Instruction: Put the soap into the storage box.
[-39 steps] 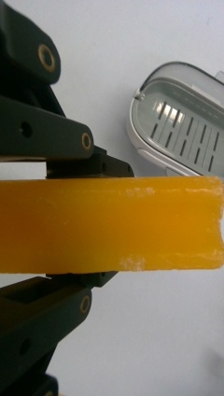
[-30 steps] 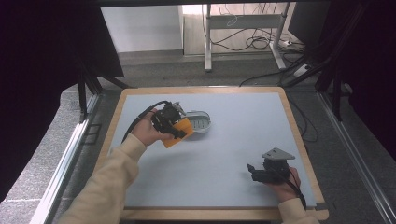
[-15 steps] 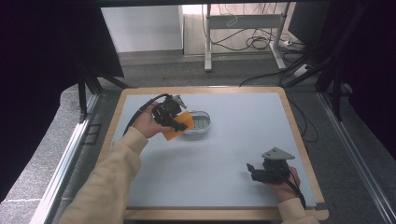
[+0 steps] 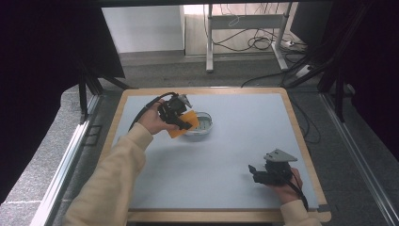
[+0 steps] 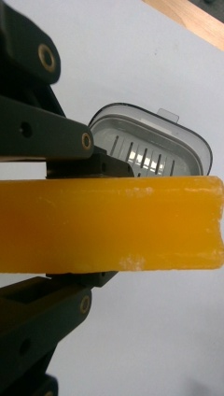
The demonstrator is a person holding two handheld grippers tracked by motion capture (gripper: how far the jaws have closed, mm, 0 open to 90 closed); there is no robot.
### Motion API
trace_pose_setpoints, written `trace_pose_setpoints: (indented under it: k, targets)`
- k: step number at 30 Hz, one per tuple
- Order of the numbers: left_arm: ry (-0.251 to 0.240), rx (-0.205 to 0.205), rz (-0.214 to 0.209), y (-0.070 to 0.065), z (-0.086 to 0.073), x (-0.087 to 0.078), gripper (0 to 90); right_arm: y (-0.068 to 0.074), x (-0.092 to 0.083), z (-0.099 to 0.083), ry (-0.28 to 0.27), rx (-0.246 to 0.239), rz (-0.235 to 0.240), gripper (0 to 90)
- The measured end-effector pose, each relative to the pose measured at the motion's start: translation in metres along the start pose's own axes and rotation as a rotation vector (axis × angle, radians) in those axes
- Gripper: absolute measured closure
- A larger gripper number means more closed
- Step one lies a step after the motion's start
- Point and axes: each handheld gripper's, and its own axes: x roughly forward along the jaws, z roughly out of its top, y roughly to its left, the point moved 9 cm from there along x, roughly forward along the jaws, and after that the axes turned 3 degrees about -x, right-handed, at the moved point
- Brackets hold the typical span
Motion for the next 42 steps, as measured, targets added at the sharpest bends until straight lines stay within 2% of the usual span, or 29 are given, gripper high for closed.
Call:
trace_pose_setpoints:
  k: [4,10,16,23,28,39,42]
  targets:
    - [0.02,0.011,-0.001,0.004,0.0,0.007,62.1,0.001,0.0,0.002,-0.01,-0.005,0.006,17.0]
    - [0.021,0.003,-0.009,0.009,0.002,0.013,62.1,0.0,0.0,0.001,-0.01,-0.002,0.003,17.1]
    - [0.036,0.035,-0.017,0.012,0.008,0.018,62.1,-0.001,0.001,0.0,-0.005,-0.003,0.004,17.1]
    - [0.028,0.055,-0.012,0.015,0.018,0.021,62.2,-0.001,0.001,0.0,-0.005,-0.002,0.009,17.1]
    - [0.021,0.076,-0.027,0.016,0.025,0.021,62.1,0.0,0.001,0.001,-0.005,-0.006,0.011,17.1]
    - [0.036,0.091,-0.024,0.02,0.036,0.026,62.1,0.0,0.001,0.001,-0.005,-0.004,0.009,17.1]
    - [0.028,0.099,-0.047,0.021,0.038,0.029,62.1,0.0,0.001,0.001,-0.005,-0.006,0.01,17.1]
